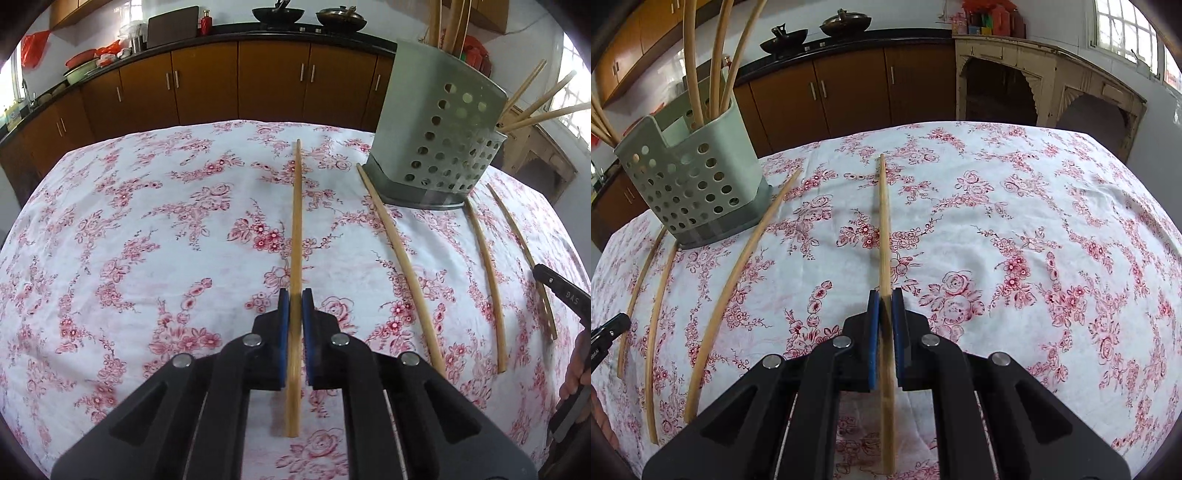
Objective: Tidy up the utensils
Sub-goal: 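Lift both held chopsticks upright and carry them above the green holder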
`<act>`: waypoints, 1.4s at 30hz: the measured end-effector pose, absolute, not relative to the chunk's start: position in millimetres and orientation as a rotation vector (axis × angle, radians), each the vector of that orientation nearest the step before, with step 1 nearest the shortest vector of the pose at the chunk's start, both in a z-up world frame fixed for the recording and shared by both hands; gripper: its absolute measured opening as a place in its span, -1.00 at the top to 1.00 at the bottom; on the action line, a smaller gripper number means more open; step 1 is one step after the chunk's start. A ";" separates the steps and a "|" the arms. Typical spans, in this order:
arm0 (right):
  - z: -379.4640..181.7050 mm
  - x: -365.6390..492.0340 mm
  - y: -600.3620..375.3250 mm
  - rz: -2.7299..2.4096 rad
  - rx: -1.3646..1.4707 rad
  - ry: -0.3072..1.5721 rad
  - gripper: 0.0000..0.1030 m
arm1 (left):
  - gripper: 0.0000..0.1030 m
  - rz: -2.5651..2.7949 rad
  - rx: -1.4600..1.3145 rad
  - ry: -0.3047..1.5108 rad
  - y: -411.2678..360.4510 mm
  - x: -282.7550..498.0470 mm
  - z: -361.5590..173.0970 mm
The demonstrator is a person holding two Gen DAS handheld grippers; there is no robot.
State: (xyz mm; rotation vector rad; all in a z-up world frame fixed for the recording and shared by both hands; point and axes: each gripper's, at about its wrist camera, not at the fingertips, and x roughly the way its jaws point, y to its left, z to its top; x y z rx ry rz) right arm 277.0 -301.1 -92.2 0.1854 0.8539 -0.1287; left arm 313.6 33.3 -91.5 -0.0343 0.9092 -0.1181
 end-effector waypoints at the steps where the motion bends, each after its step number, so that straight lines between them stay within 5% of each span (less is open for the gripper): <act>1: -92.3 277.0 -301.4 -0.128 0.186 0.854 0.85 | 0.80 -0.122 -0.034 0.903 33.7 312.8 -91.9; 7: -93.1 277.6 -301.7 -0.128 0.187 0.854 0.84 | 0.62 -0.143 -0.018 0.892 31.9 308.6 -92.7; 26: -92.5 269.8 -300.1 -0.114 0.179 0.855 0.83 | 0.61 -0.147 -0.010 0.894 33.6 299.0 -91.3; 31: -92.5 268.6 -303.9 -0.102 0.203 0.851 0.85 | 0.85 -0.116 0.026 0.895 28.8 294.5 -90.6; 42: -63.1 241.1 -317.1 -0.093 0.202 0.747 0.85 | 0.85 -0.124 0.057 0.864 32.3 274.2 -67.5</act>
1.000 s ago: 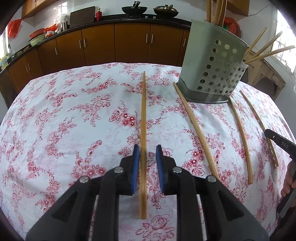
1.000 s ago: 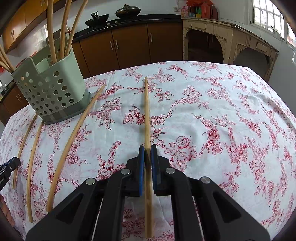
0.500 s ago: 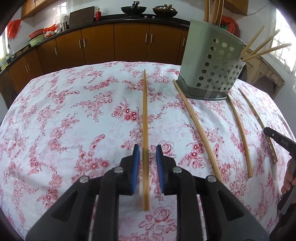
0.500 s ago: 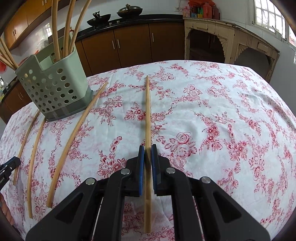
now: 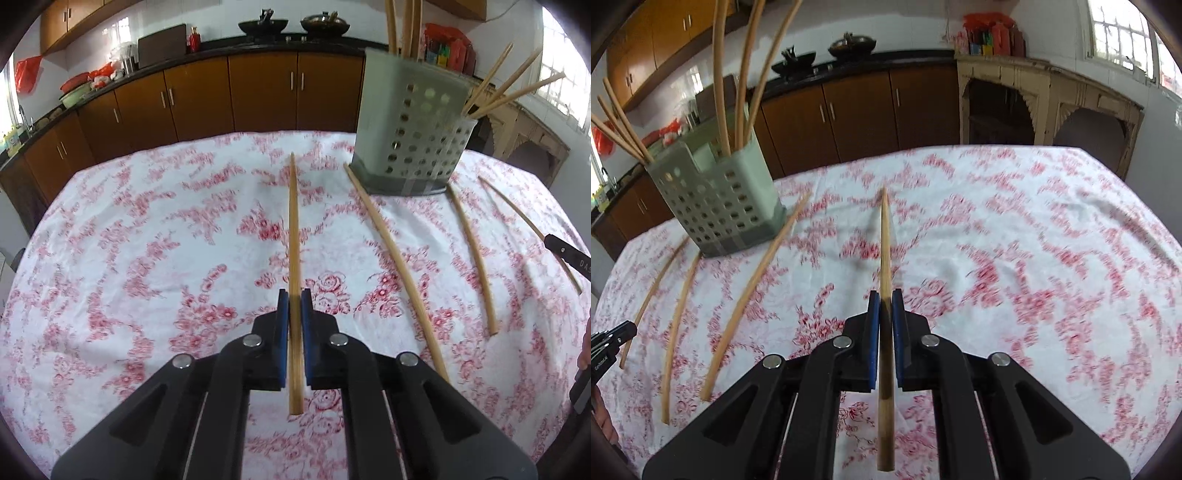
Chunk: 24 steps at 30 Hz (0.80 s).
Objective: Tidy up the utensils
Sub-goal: 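Lift both held chopsticks upright and carry them above the green holder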
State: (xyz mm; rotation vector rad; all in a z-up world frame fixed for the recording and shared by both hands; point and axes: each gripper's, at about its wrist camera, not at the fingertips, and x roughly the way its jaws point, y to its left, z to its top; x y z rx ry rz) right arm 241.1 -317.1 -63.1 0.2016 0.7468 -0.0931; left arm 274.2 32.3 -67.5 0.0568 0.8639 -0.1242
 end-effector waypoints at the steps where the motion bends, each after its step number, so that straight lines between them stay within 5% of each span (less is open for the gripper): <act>1: -57.4 237.7 -319.5 -0.092 0.205 0.727 0.85 | 0.85 -0.124 0.060 0.850 32.8 271.2 -62.3; 24: 34.5 205.7 -329.8 -0.044 0.189 0.409 0.85 | 0.85 -0.143 -0.015 0.465 37.4 239.9 58.9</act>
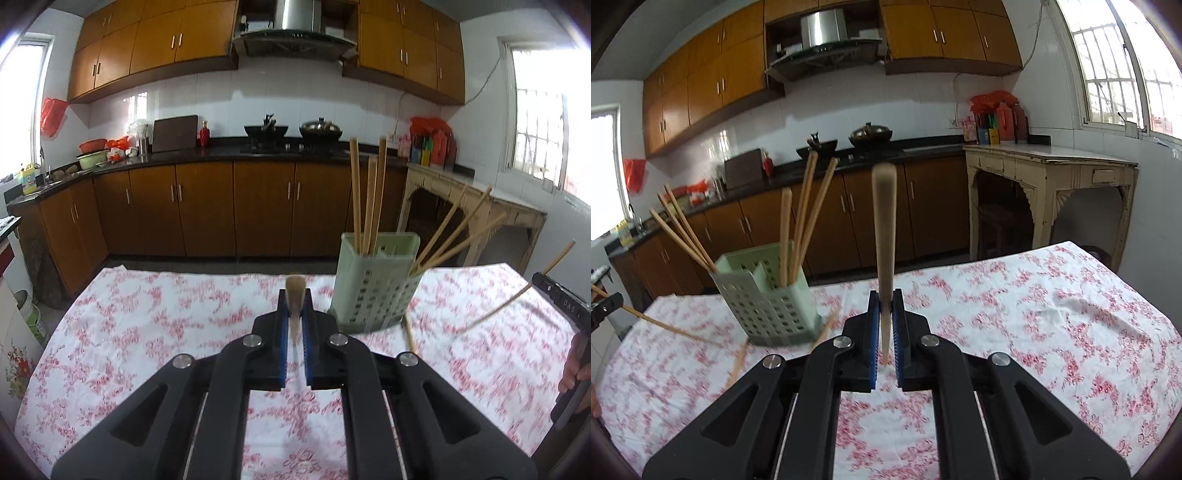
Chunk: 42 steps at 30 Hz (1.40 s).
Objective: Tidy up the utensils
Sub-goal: 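Lift both held chopsticks upright and carry them above the green holder, then lower the chopsticks into the holder and open both tools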
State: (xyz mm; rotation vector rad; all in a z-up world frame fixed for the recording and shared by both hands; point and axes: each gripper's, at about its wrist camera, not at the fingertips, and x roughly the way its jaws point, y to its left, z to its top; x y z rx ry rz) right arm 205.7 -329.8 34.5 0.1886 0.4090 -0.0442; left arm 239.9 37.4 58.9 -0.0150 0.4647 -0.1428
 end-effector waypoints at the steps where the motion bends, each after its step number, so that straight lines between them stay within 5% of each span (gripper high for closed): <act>1: 38.0 205.4 -330.3 -0.038 0.198 0.402 0.85 | 0.85 -0.146 -0.018 0.458 36.6 239.3 62.2; 16: 64.0 199.9 -324.0 0.065 0.273 0.402 0.86 | 0.85 -0.220 -0.027 0.434 21.6 231.6 91.1; 31: 164.5 219.9 -278.4 0.221 0.255 0.165 0.86 | 0.85 -0.326 -0.020 0.207 -38.1 240.6 199.2; 42: 139.3 290.6 -256.8 0.152 0.224 0.207 0.86 | 0.85 -0.241 -0.037 0.282 -54.9 306.3 180.6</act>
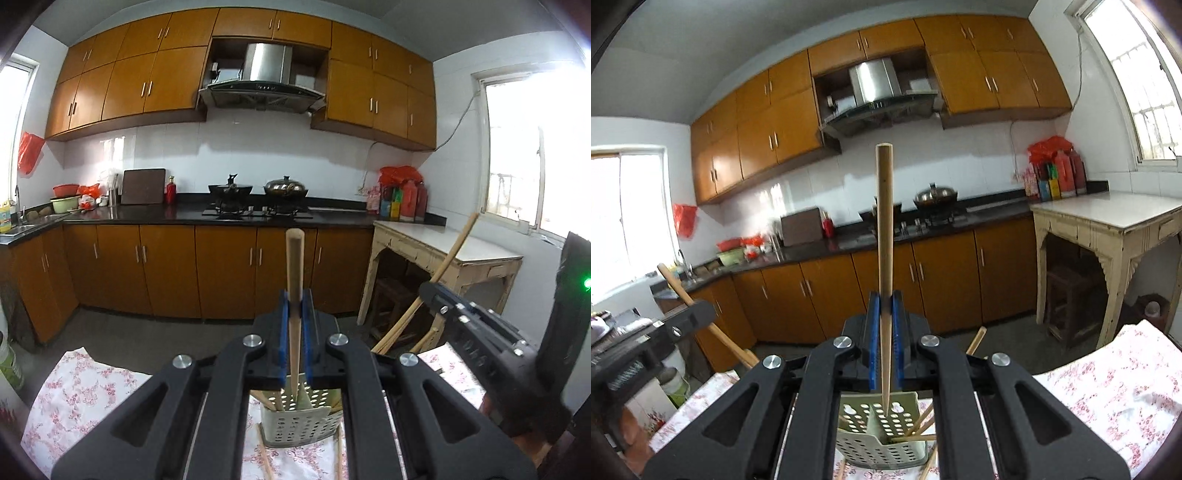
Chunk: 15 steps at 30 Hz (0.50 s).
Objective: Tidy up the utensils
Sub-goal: 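Lower the chopsticks into the holder and open both tools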
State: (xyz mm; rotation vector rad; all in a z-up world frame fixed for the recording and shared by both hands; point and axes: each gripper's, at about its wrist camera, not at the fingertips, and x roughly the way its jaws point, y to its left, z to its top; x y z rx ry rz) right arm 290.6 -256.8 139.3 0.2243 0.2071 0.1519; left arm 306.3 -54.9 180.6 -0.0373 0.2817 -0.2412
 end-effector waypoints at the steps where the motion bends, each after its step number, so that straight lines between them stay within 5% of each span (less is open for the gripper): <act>1: 136.2 293.6 -254.1 0.148 0.221 0.221 0.86 | 0.85 -0.235 -0.032 0.284 -55.4 309.0 177.6; 15: 99.5 318.4 -246.6 0.151 0.237 0.343 0.86 | 0.85 -0.201 -0.030 0.310 -64.3 341.5 149.6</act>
